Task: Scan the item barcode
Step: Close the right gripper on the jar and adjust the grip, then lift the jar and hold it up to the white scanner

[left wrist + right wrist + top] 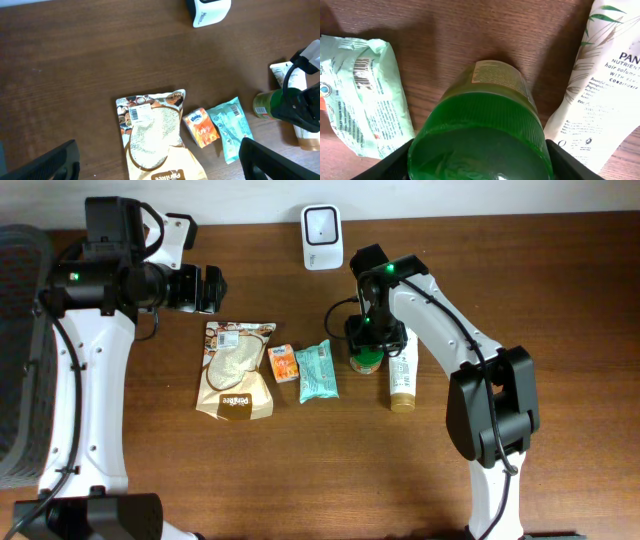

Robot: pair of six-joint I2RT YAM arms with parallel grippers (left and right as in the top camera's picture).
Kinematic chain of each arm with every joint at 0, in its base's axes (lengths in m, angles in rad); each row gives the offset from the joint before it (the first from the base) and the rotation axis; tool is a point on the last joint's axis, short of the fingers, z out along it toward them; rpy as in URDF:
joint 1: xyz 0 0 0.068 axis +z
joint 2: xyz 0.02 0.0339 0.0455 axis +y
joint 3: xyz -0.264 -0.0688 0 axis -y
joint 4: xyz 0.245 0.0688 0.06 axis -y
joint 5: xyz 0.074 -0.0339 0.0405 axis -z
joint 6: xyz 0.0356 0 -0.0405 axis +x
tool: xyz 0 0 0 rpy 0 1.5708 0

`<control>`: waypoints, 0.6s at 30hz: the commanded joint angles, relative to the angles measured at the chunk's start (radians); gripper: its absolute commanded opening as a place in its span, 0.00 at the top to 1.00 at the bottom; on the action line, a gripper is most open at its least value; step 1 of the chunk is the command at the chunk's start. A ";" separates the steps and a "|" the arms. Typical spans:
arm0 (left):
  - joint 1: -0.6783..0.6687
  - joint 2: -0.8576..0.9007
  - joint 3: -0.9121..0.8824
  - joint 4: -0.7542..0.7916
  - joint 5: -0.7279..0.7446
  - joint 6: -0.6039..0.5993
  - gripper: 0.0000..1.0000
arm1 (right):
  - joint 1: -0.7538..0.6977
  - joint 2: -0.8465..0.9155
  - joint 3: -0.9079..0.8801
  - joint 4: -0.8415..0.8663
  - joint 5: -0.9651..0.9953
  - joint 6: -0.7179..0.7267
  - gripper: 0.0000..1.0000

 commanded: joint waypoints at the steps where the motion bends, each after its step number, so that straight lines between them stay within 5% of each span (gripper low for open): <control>1: 0.003 0.003 0.003 -0.001 0.003 0.016 0.01 | -0.004 0.005 -0.002 0.005 0.006 0.005 0.37; 8: 0.003 0.003 0.003 -0.001 0.004 0.016 0.01 | -0.005 -0.031 0.084 -0.033 -0.063 -0.038 0.42; 18: 0.003 0.003 0.003 -0.001 0.003 0.016 0.01 | -0.118 -0.077 0.199 -0.119 -0.755 -0.278 0.42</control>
